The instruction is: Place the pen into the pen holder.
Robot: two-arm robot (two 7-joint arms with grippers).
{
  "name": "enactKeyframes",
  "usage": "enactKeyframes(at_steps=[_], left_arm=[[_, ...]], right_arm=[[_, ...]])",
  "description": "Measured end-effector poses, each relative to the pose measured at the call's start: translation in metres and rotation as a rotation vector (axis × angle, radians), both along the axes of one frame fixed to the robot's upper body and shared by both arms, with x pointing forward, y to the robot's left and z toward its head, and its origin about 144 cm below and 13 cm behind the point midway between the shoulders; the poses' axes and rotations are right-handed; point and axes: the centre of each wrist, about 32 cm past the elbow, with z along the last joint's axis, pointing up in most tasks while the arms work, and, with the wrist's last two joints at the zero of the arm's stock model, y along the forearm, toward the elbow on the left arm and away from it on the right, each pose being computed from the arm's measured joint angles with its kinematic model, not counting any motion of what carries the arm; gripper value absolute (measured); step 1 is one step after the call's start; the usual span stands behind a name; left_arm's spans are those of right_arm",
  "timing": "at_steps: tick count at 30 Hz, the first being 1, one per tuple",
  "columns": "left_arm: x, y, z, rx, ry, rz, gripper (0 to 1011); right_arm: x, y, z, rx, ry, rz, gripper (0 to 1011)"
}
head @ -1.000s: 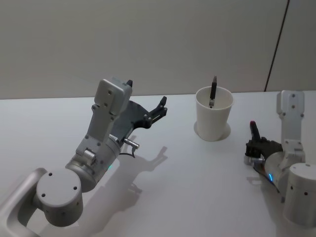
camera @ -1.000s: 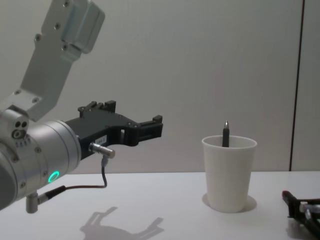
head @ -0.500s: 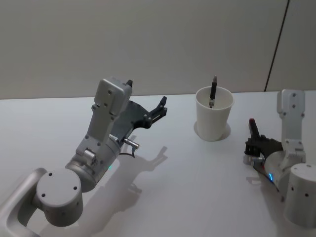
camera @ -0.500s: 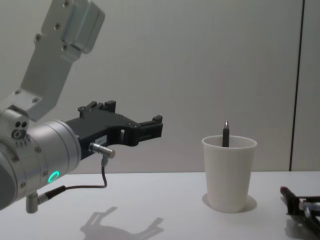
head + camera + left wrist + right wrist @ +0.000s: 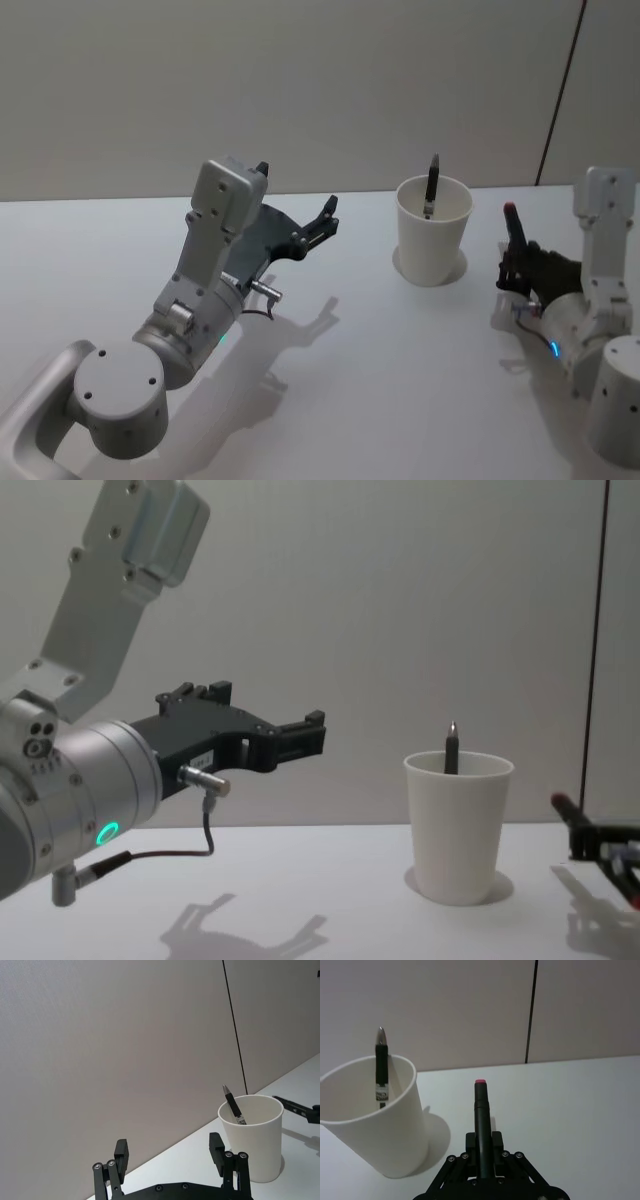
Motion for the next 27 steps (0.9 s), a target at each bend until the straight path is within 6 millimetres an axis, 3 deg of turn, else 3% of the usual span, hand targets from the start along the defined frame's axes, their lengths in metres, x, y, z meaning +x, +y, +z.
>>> enactKeyframes(at_steps=[27], left_arm=[[0.000, 0.000, 0.000, 0.000, 0.000, 0.000, 1001]], right_arm=[[-0.017, -0.014, 0.020, -0.042, -0.421, 0.099, 175]])
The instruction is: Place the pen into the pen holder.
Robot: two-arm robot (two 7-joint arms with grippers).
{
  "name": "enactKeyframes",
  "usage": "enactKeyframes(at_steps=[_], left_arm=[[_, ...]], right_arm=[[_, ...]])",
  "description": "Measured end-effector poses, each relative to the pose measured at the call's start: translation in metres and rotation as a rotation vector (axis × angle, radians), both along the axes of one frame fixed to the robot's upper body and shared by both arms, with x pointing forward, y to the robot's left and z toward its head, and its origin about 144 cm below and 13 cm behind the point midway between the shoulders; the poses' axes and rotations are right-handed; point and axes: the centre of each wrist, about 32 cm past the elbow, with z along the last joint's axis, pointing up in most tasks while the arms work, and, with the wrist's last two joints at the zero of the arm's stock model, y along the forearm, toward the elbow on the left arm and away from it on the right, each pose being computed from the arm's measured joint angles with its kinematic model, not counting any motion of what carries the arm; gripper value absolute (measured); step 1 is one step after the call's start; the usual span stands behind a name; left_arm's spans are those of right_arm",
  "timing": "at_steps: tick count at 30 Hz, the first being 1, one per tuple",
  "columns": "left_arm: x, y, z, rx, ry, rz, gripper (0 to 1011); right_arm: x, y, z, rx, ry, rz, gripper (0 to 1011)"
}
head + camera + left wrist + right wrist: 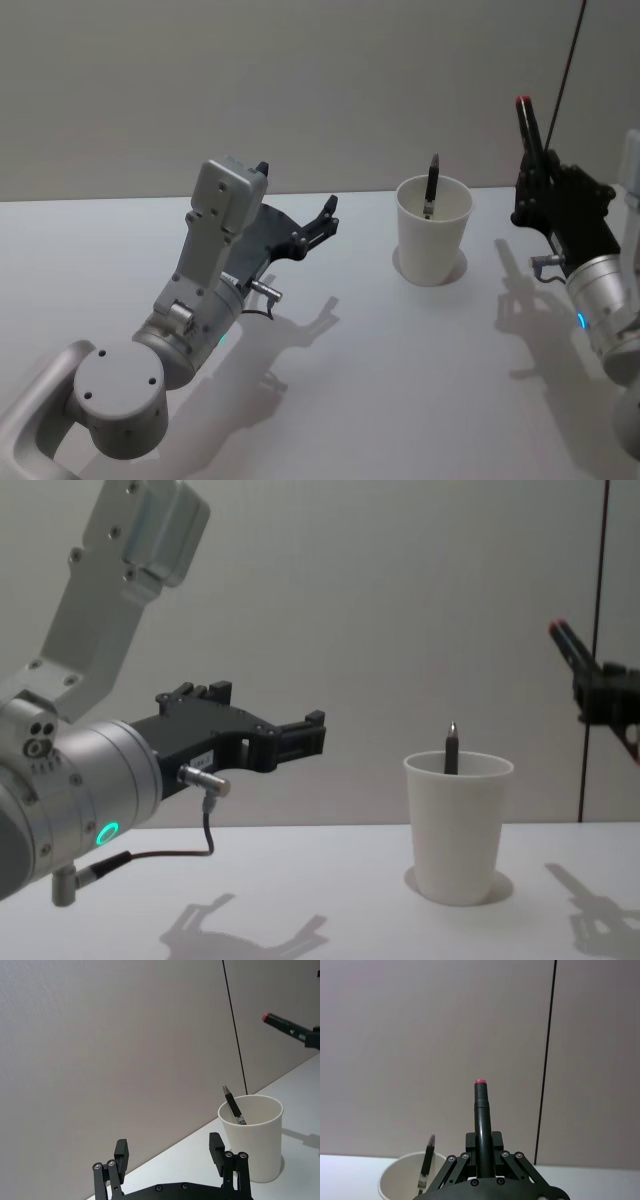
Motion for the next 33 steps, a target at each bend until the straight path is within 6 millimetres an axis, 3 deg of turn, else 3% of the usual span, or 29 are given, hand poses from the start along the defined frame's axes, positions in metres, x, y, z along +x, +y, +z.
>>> enactKeyframes(at_steps=[12, 33], left_arm=[[0.000, 0.000, 0.000, 0.000, 0.000, 0.000, 1001], [0.000, 0.000, 0.000, 0.000, 0.000, 0.000, 1001]], right_arm=[[0.015, 0.001, 0.000, -0.100, -0.146, 0.065, 175], [0.052, 0.021, -0.019, -0.180, -0.168, 0.153, 175]])
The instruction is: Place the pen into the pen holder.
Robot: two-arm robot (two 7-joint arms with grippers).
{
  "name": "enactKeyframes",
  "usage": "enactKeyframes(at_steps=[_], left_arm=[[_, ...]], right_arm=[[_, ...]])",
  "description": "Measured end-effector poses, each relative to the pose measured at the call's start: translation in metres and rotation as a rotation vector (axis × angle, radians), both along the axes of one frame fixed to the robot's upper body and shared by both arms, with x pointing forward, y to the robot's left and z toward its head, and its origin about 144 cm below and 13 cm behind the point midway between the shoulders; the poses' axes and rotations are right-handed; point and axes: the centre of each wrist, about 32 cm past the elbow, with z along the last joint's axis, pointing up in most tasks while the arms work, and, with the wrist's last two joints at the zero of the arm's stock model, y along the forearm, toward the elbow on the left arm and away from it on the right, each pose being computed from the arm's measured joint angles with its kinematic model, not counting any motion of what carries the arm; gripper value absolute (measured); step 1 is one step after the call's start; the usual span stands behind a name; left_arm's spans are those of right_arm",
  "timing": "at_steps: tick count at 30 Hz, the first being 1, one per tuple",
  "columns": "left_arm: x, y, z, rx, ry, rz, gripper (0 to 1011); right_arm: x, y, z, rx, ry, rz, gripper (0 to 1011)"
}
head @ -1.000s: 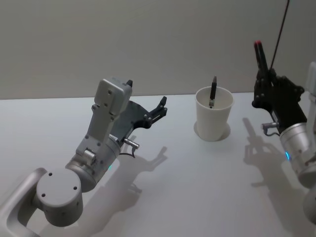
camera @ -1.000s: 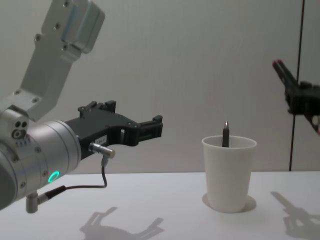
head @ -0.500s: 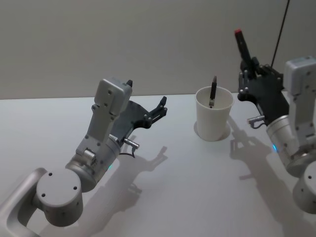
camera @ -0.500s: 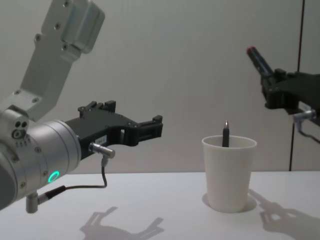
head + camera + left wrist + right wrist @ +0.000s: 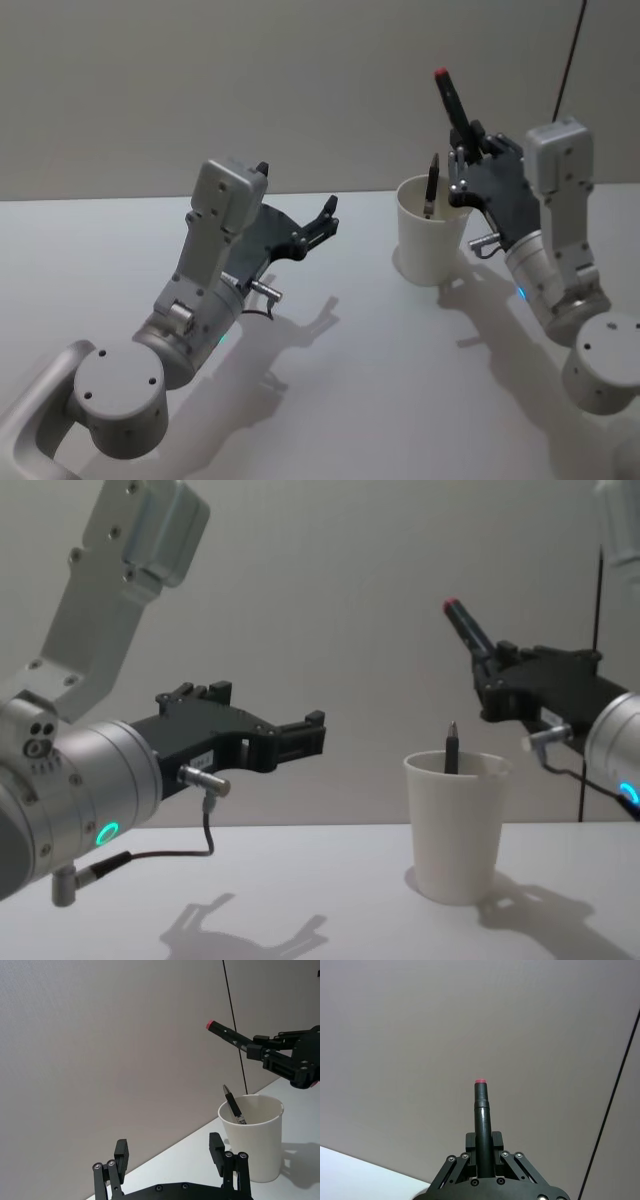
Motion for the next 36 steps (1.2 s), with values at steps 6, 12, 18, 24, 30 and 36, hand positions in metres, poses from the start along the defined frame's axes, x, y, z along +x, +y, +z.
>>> enactKeyframes(at_steps=[6, 12, 18, 24, 30, 36], left_arm=[[0.000, 0.000, 0.000, 0.000, 0.000, 0.000, 1001], [0.000, 0.000, 0.000, 0.000, 0.000, 0.000, 1001], [0.000, 0.000, 0.000, 0.000, 0.000, 0.000, 1001], [0.000, 0.000, 0.000, 0.000, 0.000, 0.000, 1001], [0.000, 0.000, 0.000, 0.000, 0.000, 0.000, 1001], [0.000, 0.000, 0.000, 0.000, 0.000, 0.000, 1001]], right_arm=[[0.009, 0.004, -0.005, -0.009, -0.011, 0.009, 175], [0.016, 0.007, -0.009, -0.014, -0.024, 0.017, 175], [0.023, 0.010, -0.014, -0.018, -0.036, 0.026, 175], [0.029, 0.014, -0.019, -0.020, -0.047, 0.038, 175], [0.034, 0.017, -0.023, -0.020, -0.049, 0.050, 175], [0.038, 0.019, -0.027, -0.017, -0.047, 0.059, 175]])
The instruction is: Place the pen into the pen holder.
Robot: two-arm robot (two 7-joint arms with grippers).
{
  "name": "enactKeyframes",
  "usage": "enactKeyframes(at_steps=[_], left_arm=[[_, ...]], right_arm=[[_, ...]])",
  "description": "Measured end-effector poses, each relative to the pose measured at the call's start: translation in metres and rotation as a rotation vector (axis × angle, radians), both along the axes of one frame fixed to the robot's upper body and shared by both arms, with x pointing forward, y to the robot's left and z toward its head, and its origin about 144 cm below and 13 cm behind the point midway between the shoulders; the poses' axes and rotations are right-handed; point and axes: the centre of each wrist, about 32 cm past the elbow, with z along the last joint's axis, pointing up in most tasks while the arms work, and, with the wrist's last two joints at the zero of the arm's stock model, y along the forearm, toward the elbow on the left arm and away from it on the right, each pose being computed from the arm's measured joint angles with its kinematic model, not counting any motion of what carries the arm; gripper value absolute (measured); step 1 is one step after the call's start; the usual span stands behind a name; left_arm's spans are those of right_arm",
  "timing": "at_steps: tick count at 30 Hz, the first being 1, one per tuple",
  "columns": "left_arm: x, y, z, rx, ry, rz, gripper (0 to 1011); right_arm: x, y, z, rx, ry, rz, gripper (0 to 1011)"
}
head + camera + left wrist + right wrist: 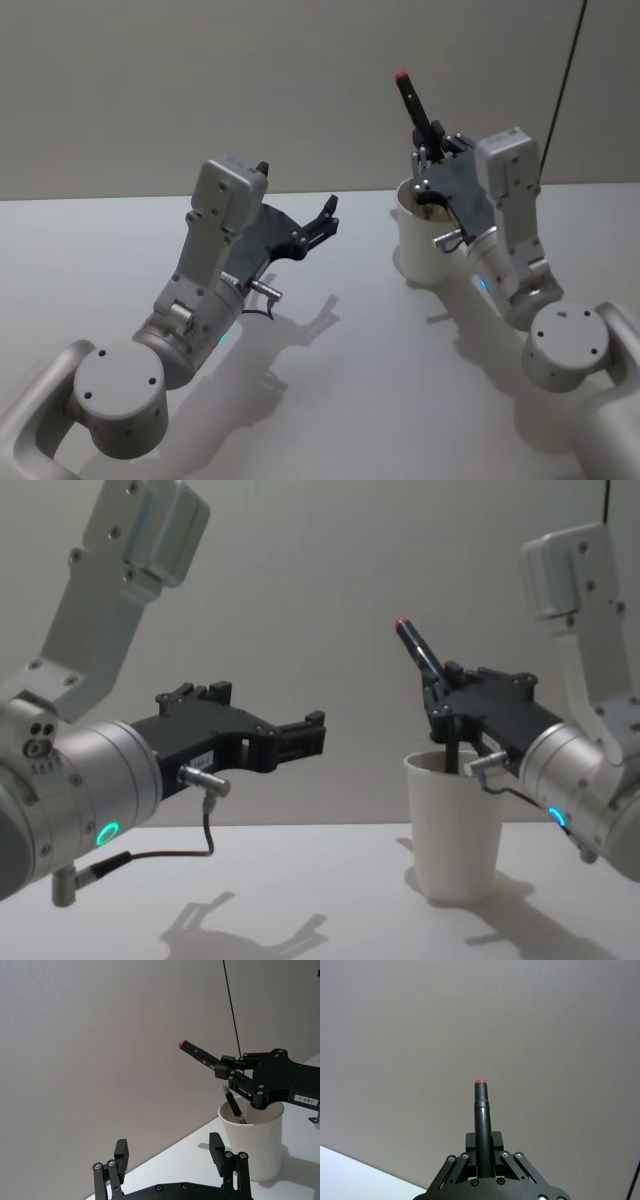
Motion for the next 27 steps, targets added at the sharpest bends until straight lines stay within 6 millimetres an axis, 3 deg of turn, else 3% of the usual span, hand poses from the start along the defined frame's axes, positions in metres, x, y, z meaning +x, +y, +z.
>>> enactKeyframes(at_steps=[18, 27], left_arm=[[0.0000, 0.0000, 0.0000, 0.000, 0.000, 0.000, 1001], [0.0000, 0.0000, 0.0000, 0.000, 0.000, 0.000, 1001]], right_arm=[[0.0092, 0.0081, -0.0069, 0.021, 0.012, 0.020, 183], [0.0108, 0.0095, -0.0080, 0.025, 0.014, 0.022, 442]])
